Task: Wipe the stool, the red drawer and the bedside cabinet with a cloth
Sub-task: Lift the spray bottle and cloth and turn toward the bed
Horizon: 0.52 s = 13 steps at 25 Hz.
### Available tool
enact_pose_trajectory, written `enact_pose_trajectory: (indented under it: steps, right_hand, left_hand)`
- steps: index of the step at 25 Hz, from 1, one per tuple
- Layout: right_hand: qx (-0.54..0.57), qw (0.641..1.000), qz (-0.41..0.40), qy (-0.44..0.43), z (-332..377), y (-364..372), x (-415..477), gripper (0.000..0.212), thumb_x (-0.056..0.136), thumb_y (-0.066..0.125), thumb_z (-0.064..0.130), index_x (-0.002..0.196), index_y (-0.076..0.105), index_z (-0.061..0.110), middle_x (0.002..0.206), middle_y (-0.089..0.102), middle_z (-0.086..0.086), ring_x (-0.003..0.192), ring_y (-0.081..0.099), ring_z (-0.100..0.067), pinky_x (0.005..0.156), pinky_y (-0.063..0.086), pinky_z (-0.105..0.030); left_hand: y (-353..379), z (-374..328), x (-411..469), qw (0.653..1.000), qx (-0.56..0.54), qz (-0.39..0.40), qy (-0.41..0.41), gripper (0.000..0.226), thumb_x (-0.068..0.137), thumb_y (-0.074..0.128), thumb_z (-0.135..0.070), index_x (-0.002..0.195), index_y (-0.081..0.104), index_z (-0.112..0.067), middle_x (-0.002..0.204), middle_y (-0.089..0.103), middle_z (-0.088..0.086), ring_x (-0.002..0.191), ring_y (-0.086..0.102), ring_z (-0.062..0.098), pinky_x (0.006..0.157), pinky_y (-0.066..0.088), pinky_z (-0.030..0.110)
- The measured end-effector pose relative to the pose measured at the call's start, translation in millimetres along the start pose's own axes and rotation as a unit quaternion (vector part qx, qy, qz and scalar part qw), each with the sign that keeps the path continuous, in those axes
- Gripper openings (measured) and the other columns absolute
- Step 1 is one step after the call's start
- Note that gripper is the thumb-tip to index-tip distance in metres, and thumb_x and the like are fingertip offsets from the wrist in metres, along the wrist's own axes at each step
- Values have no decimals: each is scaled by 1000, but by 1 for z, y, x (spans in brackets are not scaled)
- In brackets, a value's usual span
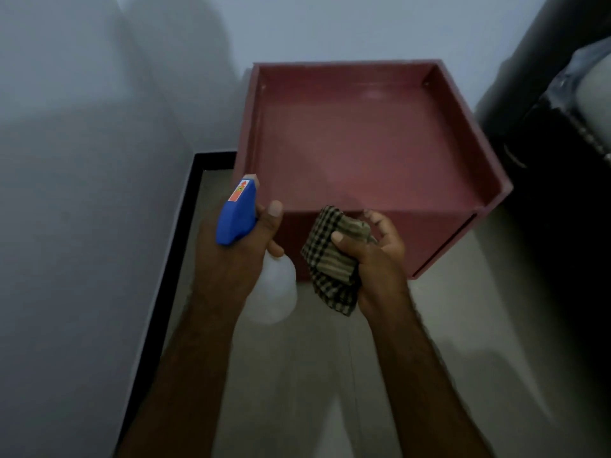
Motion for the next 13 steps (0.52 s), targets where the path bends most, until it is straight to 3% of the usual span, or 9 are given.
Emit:
enact_pose_trajectory:
  steps: [3, 7, 13]
  right_hand:
    - [8, 1000, -1, 8, 83, 41, -30, 59, 82, 71, -17, 130, 59, 15, 97, 79, -10, 85, 75, -32, 69, 65, -50]
    - [14, 1000, 6, -8, 202, 101, -63, 57, 83, 73, -14, 130, 58, 16, 98, 80, -9, 89, 76, -38, 73, 64, -56]
    - [4, 998, 38, -48, 381, 191, -122, 56, 85, 73, -10, 135, 57, 11, 114, 75, -14, 92, 77, -34, 70, 63, -48]
  left_hand:
    - [-11, -93, 14, 1000, 7, 5, -1, 27, 83, 74, -44, 89, 63, -20, 56, 66, 11, 62, 71, 33, 76, 56, 36]
    - [-28, -223, 39, 998, 27, 17, 44, 38, 90, 74, -36, 88, 60, 0, 63, 65, 23, 58, 69, 33, 65, 56, 29]
    - [-59, -424, 59, 997, 12, 13, 77, 30, 93, 73, -28, 80, 61, -4, 65, 67, 21, 55, 67, 31, 58, 52, 24]
Point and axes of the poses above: each hand's wrist, its own x-axis towards the middle knuckle, its own y-axis out of the palm, z = x × y, the point moved 9 cm from there along x, towards the middle knuckle
